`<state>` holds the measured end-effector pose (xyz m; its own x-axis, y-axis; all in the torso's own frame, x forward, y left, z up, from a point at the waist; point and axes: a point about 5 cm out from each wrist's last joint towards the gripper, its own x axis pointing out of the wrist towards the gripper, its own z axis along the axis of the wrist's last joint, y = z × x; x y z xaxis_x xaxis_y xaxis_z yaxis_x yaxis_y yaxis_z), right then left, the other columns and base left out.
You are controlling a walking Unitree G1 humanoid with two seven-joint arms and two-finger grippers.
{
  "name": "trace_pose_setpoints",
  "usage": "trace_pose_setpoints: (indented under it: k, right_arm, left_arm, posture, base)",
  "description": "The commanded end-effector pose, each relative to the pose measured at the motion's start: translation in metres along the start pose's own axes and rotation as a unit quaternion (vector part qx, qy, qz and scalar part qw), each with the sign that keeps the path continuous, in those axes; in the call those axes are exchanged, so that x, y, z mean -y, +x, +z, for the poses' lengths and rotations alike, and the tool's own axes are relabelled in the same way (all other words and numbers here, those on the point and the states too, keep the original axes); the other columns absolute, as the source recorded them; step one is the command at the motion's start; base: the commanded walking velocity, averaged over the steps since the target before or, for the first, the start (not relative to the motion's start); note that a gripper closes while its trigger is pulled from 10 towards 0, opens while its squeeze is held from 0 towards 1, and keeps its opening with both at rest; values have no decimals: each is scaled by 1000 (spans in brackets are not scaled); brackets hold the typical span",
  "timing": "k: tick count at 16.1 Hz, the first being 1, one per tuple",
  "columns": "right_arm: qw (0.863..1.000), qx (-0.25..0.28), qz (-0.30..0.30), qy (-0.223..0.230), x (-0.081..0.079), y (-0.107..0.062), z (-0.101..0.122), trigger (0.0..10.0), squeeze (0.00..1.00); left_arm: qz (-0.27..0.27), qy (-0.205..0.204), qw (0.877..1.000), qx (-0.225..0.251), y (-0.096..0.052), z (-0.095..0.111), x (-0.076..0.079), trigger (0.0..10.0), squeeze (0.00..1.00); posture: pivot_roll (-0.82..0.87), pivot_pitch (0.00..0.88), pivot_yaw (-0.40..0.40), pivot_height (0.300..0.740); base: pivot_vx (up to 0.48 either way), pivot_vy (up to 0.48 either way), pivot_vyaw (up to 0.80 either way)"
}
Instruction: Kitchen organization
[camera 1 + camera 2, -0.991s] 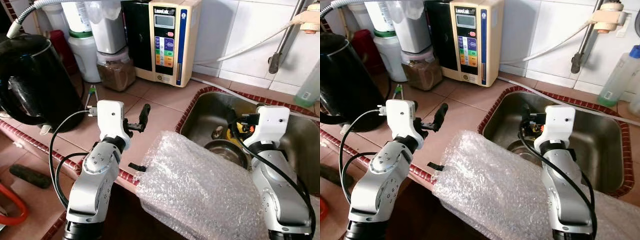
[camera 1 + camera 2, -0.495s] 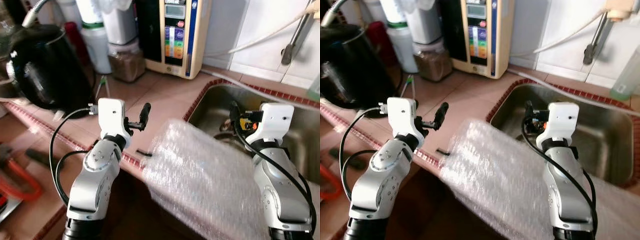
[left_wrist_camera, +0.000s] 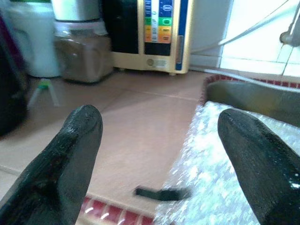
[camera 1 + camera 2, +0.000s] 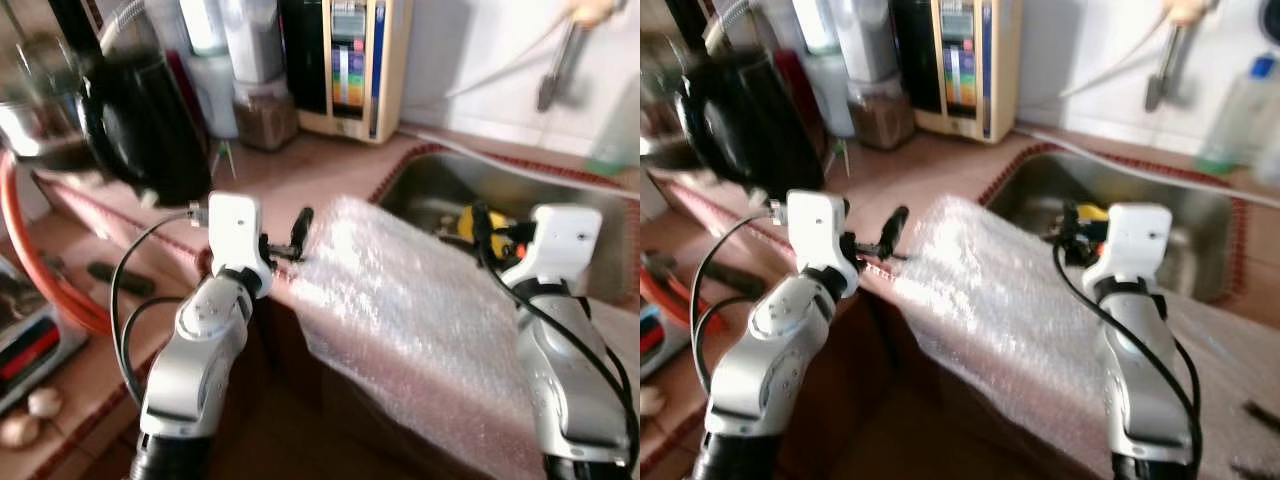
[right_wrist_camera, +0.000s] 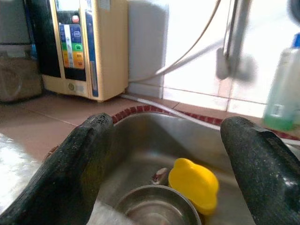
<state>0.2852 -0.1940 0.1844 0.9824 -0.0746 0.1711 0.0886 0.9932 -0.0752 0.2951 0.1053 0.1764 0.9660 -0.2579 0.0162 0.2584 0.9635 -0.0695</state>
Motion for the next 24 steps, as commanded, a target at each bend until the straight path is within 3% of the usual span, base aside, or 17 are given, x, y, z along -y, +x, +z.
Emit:
trace_pose_setpoints:
  k: [1,16,22,24]
  right_arm:
    - [1000,13,7,0,-5,2,5,10000,0]
    - [1000,15,14,-9,-4,3,5,10000,0]
    - [998,-33,58,-10,-27,-5,-27,10000,0]
    - [995,-64,74,-9,-35,-8,-48,10000,0]
  left_arm:
    - [4,6,1000,2,0,2,-2,10000,0]
    - [0,12,1000,-17,-2,-12,0,10000,0]
    - [7,41,996,-75,-8,-54,-14,10000,0]
    - [1,73,991,-111,-11,-80,-19,10000,0]
  posture:
    - [-131,0,89,740]
    - [-135,0,68,740]
    - [-134,0,80,740]
    - [-135,0,81,740]
  base:
    - [-285,0,0]
    - [-285,0,0]
    - [0,0,0]
    - [0,0,0]
